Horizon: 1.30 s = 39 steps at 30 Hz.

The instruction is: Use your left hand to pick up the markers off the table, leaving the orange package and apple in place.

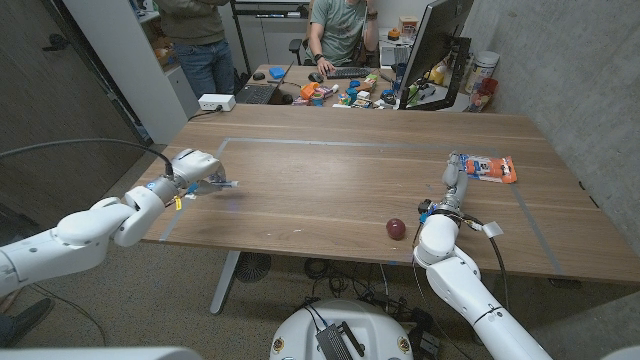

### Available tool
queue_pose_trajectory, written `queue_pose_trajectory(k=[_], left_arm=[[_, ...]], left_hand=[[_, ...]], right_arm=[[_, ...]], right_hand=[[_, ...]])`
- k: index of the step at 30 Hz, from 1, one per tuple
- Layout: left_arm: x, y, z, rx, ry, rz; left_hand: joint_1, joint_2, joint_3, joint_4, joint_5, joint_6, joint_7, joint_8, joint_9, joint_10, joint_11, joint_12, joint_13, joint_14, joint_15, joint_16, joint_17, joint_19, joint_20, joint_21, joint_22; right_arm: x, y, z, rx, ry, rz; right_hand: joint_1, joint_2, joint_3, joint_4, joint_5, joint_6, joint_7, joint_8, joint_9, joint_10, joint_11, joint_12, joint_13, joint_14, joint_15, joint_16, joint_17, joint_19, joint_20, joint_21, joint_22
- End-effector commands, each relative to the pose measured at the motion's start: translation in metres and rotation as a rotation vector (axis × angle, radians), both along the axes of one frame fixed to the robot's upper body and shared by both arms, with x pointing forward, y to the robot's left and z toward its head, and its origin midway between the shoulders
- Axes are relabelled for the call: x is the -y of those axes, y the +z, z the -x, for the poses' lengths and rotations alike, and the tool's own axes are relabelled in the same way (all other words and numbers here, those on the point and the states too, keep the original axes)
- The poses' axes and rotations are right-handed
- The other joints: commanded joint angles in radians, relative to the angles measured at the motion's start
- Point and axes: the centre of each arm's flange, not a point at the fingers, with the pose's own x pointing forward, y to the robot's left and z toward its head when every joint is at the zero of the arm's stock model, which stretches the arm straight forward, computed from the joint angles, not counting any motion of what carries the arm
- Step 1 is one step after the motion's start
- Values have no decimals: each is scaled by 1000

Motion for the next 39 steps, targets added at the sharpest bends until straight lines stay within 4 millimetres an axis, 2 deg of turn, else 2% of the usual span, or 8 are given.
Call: queue_pose_trajectory(k=[1,16,25,39], left_arm=[[11,40,24,61,-13,51],[25,83,71,109,-9,67],[30,98,89,140,-5,63],[37,122,107,210,7,66]], left_hand=[[-7,7,12,3,-1,122,3,-4,6,41,-38,5,4,8,0,7,3,-3,-58,-4,3],[-9,3,21,3,-4,130,0,-6,6,47,-40,7,4,9,3,7,3,-5,-55,-8,3],[-9,2,30,3,-6,136,-2,-7,6,55,-42,8,4,12,4,8,3,-4,-53,-9,3],[-13,0,41,3,-9,144,-2,-6,7,60,-43,8,4,15,5,8,3,-5,-49,-12,3]], right_arm=[[2,4,2,17,13,0],[5,12,0,34,39,-3],[4,14,1,27,48,2],[10,10,4,28,54,1]], right_hand=[[-7,24,-2,2,4,6,1,6,3,2,3,1,4,8,2,3,0,8,4,3,4],[-8,24,-4,2,4,11,2,7,3,5,1,1,3,9,1,3,0,8,4,2,4],[-8,23,-5,2,5,13,1,7,3,9,1,2,3,10,2,2,0,7,5,2,4],[-9,23,-7,1,5,16,2,7,3,14,1,3,3,14,0,3,0,8,6,2,4]])
